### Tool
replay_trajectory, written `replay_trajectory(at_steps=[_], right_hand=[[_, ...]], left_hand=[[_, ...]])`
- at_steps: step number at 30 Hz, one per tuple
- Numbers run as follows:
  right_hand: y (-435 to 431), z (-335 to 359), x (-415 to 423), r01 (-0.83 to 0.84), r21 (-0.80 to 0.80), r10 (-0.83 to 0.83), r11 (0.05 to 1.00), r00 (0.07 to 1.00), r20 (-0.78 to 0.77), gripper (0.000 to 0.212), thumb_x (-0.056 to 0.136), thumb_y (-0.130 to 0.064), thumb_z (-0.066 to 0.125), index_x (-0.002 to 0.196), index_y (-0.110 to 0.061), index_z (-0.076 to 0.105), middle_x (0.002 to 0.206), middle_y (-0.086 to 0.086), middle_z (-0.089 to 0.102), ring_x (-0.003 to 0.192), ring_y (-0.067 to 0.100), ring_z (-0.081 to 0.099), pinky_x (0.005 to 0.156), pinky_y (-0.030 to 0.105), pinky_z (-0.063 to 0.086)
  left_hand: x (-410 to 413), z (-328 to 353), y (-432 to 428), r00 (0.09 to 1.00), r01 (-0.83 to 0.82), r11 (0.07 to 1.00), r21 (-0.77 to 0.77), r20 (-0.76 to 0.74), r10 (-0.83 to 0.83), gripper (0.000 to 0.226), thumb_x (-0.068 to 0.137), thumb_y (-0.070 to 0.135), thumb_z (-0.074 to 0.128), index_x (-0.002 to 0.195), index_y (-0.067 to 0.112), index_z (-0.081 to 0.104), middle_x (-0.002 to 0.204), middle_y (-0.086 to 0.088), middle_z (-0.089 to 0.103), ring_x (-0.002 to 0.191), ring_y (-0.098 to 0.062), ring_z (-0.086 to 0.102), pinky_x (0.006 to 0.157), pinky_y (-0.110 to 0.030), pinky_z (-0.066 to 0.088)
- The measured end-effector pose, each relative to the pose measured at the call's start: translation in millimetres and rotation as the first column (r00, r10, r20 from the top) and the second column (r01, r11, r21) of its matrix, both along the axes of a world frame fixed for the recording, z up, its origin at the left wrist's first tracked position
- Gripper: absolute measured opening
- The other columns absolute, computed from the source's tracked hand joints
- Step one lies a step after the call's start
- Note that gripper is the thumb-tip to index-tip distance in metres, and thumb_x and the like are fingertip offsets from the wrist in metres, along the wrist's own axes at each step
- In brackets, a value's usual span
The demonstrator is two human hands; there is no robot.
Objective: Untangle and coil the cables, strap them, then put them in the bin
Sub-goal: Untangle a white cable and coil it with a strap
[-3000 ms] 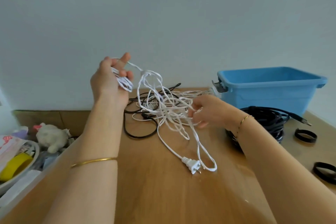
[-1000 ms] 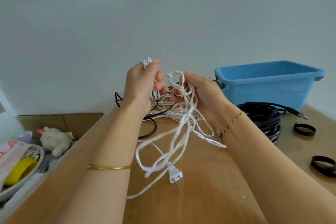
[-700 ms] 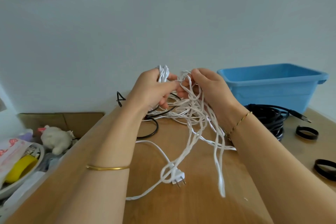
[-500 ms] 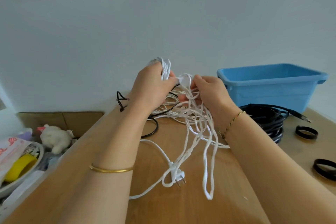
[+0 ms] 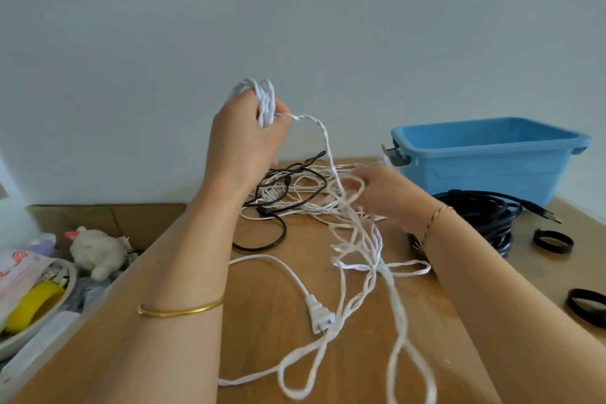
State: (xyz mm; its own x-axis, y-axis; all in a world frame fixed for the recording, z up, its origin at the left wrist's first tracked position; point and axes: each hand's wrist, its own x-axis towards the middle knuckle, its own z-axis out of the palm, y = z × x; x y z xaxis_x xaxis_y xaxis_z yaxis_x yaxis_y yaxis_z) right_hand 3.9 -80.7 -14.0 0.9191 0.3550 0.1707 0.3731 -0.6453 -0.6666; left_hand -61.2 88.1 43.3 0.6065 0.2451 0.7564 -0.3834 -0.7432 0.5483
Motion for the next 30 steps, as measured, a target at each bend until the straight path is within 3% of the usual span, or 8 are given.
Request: replay_trajectory(at_steps=[6, 11, 14, 16, 23, 25, 27, 30], right_hand=[[-4.6, 34.7, -21.8, -0.010, 0.761, 0.077, 0.649, 0.996, -0.053, 0.048, 0.081, 0.015, 0.034, 0.105, -0.010, 0.067, 0.098, 0.006, 0.071, 0.096, 0.016, 0.067, 0.091, 0.029, 0.052], [10.2, 34.6, -33.6, -0.197, 0.640, 0.227, 0.743, 0.973, 0.037, 0.012, 0.094, -0.008, 0.055, 0.102, -0.003, 0.062, 0.072, 0.006, 0.063, 0.052, 0.012, 0.057, 0.055, 0.026, 0.055], [8.3, 30.0, -27.1, -0.109, 0.501, 0.063, 0.859, 0.992, 0.108, 0.014, 0.092, -0.010, 0.056, 0.091, -0.003, 0.068, 0.062, 0.003, 0.052, 0.038, 0.003, 0.036, 0.039, 0.016, 0.033], [5.7, 27.9, -26.1, -0.092, 0.380, 0.054, 0.920, 0.993, 0.109, 0.017, 0.092, -0.013, 0.056, 0.088, -0.008, 0.071, 0.059, 0.001, 0.051, 0.033, 0.002, 0.032, 0.036, 0.012, 0.028], [9.6, 25.9, -30.0, -0.232, -0.038, 0.231, 0.972, 0.972, -0.030, 0.025, 0.095, -0.028, 0.054, 0.077, -0.012, 0.062, 0.057, -0.002, 0.060, 0.040, 0.011, 0.049, 0.048, 0.018, 0.044], [10.4, 25.6, -35.2, -0.317, -0.161, 0.307, 0.935, 0.948, -0.082, 0.020, 0.094, -0.024, 0.054, 0.079, -0.013, 0.063, 0.061, 0.002, 0.064, 0.046, 0.011, 0.055, 0.056, 0.019, 0.048], [12.2, 26.8, -40.4, -0.403, -0.210, 0.385, 0.891, 0.915, -0.123, 0.014, 0.092, -0.018, 0.055, 0.090, -0.010, 0.066, 0.069, 0.008, 0.069, 0.052, 0.011, 0.057, 0.066, 0.025, 0.052], [14.2, 34.2, -47.1, -0.439, -0.193, 0.430, 0.878, 0.899, -0.089, 0.014, 0.088, -0.011, 0.056, 0.093, -0.010, 0.069, 0.069, 0.007, 0.070, 0.056, 0.010, 0.060, 0.068, 0.022, 0.053]], left_hand=[[-0.1, -3.4, -5.2, 0.993, 0.024, 0.993, 0.119, -0.115, -0.010, 0.010, 0.088, 0.017, 0.062, 0.080, 0.018, 0.058, 0.064, 0.007, 0.052, 0.050, -0.013, 0.054, 0.046, -0.024, 0.048], [1.1, -7.6, -11.8, 0.923, 0.297, 0.930, -0.217, -0.185, -0.338, 0.004, 0.091, 0.012, 0.059, 0.092, 0.012, 0.063, 0.048, 0.010, 0.046, 0.037, -0.004, 0.041, 0.044, -0.019, 0.044], [1.6, -2.4, -5.4, 0.701, 0.496, 0.409, -0.766, 0.075, -0.709, 0.020, 0.093, 0.021, 0.055, 0.106, 0.007, 0.060, 0.047, 0.010, 0.040, 0.035, -0.002, 0.033, 0.041, -0.016, 0.040], [0.7, 0.7, -1.5, 0.602, 0.519, 0.093, -0.850, 0.286, -0.746, 0.033, 0.097, 0.030, 0.048, 0.111, 0.004, 0.059, 0.047, 0.010, 0.039, 0.033, -0.004, 0.034, 0.044, -0.014, 0.043], [6.8, -3.3, -2.0, 0.410, 0.660, -0.334, -0.673, 0.695, -0.591, 0.029, 0.102, 0.020, 0.035, 0.117, -0.003, 0.042, 0.061, -0.005, 0.051, 0.047, -0.011, 0.049, 0.078, -0.048, 0.058], [11.8, -4.4, 0.9, 0.457, 0.678, -0.306, -0.668, 0.710, -0.536, 0.022, 0.103, 0.023, 0.035, 0.102, 0.003, 0.045, 0.064, -0.006, 0.055, 0.051, -0.012, 0.054, 0.081, -0.055, 0.053], [16.2, -7.6, 2.6, 0.588, 0.666, -0.125, -0.736, 0.620, -0.520, 0.021, 0.104, 0.023, 0.036, 0.095, 0.007, 0.047, 0.068, -0.005, 0.060, 0.055, -0.010, 0.058, 0.084, -0.053, 0.049], [21.2, -17.3, 0.9, 0.859, 0.488, 0.523, -0.698, 0.281, -0.427, 0.021, 0.103, 0.016, 0.039, 0.123, 0.011, 0.044, 0.075, -0.002, 0.060, 0.058, -0.008, 0.056, 0.083, -0.037, 0.053]])
